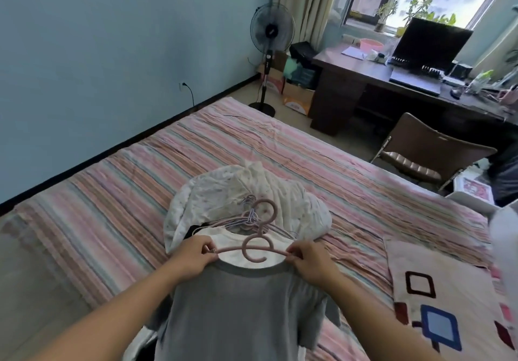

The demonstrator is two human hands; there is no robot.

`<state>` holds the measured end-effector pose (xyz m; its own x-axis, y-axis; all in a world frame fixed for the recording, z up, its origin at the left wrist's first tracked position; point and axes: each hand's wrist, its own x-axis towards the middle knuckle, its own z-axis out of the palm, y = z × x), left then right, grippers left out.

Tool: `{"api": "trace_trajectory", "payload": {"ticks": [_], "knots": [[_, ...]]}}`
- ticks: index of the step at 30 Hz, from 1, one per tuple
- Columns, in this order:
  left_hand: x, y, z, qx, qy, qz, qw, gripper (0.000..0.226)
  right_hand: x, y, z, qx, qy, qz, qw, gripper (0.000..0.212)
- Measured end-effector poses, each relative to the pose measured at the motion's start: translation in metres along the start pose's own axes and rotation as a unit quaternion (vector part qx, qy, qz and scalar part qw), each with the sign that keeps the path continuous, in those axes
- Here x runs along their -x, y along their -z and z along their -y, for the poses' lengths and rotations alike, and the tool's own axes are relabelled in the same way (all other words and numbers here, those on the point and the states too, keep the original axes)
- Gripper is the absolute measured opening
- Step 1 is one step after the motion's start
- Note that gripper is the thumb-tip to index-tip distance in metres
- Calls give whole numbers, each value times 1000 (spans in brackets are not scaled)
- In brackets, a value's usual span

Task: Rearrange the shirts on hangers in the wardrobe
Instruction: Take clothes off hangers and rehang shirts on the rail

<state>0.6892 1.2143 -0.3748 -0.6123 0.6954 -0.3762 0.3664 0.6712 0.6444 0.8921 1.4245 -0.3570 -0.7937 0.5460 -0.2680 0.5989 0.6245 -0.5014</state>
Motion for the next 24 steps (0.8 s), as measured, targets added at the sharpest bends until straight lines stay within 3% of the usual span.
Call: {"api": "trace_trajectory", "payload": {"ticks": [7, 15, 20, 24], "knots": [[-111, -30, 16, -114, 25, -91, 989, 9, -110, -40, -38, 90, -14, -40, 995, 20], [-201, -82, 60, -19, 99, -108, 989, 12, -205, -111, -77, 26, -79, -48, 995, 13], [-211, -129, 93, 29, 92, -25, 995, 64, -225, -150, -101, -1, -66, -74, 995, 14], [-214, -154, 109, 21, 40, 12, 999, 92, -233, -169, -116, -30, -65, -47, 996, 33]]}}
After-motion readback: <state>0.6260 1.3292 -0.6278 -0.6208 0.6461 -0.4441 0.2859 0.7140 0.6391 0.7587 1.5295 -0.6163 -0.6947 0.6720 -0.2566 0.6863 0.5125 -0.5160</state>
